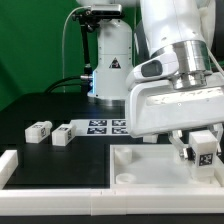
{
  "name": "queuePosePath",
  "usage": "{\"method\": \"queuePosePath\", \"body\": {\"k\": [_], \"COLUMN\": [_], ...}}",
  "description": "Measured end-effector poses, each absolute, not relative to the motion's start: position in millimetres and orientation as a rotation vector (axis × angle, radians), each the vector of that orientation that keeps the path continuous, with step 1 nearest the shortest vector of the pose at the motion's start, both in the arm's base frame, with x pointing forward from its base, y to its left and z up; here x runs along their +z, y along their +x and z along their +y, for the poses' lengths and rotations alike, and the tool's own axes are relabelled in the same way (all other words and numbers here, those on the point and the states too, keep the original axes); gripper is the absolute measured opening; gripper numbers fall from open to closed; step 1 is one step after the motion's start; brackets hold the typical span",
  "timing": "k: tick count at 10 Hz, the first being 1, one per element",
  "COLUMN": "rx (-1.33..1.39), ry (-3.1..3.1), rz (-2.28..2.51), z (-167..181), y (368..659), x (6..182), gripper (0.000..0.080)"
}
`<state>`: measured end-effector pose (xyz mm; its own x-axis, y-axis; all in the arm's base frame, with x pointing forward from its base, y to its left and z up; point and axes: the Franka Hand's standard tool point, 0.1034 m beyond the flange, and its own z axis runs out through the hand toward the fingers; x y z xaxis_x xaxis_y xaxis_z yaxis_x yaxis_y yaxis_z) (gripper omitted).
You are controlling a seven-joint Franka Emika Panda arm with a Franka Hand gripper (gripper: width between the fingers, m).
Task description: Assemble one leg
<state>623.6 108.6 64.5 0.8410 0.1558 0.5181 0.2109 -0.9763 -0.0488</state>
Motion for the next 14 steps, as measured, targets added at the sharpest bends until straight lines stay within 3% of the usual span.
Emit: {"method": "queuePosePath", "body": {"k": [4, 7, 8, 9, 10, 11, 14], "rx": [-0.858, -0.852, -0.841, -0.840, -0.839, -0.839, -0.838], "ry": [-2.916, -2.911, -2.915, -2.916, -2.916, -2.916, -2.916], "rz": [-0.286, -0.303, -0.299, -0.299, -0.299, -0.299, -0.299], "z": [101.8, 109.9, 108.0, 107.9, 107.8, 107.8, 107.8], "y": [601.6, 601.3, 600.5, 600.4, 600.4, 600.3, 600.3], "x": [61.0, 60.6, 59.1, 58.9, 58.8, 58.8, 58.7], "gripper": [0.0288, 0.0288, 0.0370, 0.0518, 0.0518, 0.0620, 0.0648]}}
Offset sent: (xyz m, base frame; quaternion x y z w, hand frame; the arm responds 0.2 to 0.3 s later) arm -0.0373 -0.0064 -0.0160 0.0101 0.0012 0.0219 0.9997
